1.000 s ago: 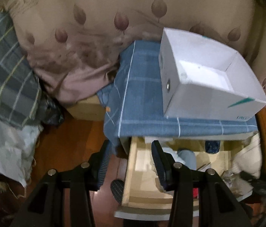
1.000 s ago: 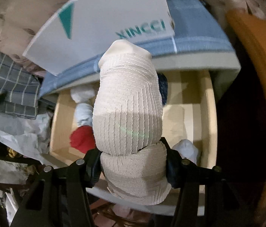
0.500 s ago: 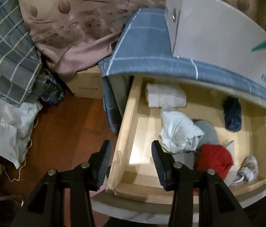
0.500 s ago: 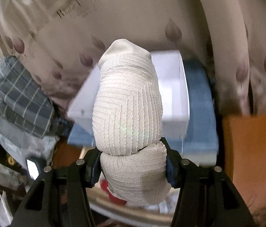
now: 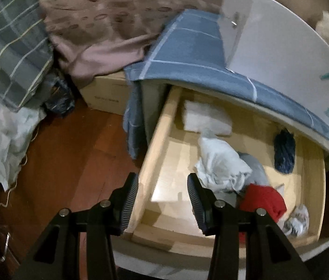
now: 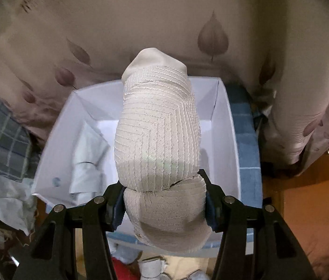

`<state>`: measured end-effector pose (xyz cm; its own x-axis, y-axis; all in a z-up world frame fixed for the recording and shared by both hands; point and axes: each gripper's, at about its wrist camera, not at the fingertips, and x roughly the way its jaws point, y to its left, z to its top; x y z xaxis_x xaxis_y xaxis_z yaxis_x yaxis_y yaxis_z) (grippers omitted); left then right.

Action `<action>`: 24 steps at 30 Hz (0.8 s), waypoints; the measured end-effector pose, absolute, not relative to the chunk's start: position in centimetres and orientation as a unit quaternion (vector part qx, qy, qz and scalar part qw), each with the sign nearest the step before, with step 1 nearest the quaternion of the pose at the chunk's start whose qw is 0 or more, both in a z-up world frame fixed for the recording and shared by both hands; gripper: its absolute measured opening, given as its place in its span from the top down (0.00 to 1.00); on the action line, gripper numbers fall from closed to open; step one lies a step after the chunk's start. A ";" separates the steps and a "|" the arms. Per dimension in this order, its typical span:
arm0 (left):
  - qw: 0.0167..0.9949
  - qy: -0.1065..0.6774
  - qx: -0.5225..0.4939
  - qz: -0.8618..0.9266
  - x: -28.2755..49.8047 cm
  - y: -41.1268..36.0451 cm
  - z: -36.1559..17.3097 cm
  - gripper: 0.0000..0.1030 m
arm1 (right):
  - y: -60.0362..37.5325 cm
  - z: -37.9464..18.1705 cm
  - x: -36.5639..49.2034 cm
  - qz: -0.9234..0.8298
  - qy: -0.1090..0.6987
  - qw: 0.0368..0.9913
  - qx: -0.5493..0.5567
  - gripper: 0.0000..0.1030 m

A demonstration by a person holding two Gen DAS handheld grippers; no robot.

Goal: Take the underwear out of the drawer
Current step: 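Carry the cream ribbed underwear into the white box and open the right tool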

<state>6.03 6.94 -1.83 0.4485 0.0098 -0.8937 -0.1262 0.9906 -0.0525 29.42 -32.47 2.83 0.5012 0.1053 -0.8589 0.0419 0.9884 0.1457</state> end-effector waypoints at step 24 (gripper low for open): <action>0.843 0.537 -0.026 0.032 6.5 5.6 -2.4 0.57 | -31.3 -1.4 31.1 0.007 0.554 0.830 0.061 0.41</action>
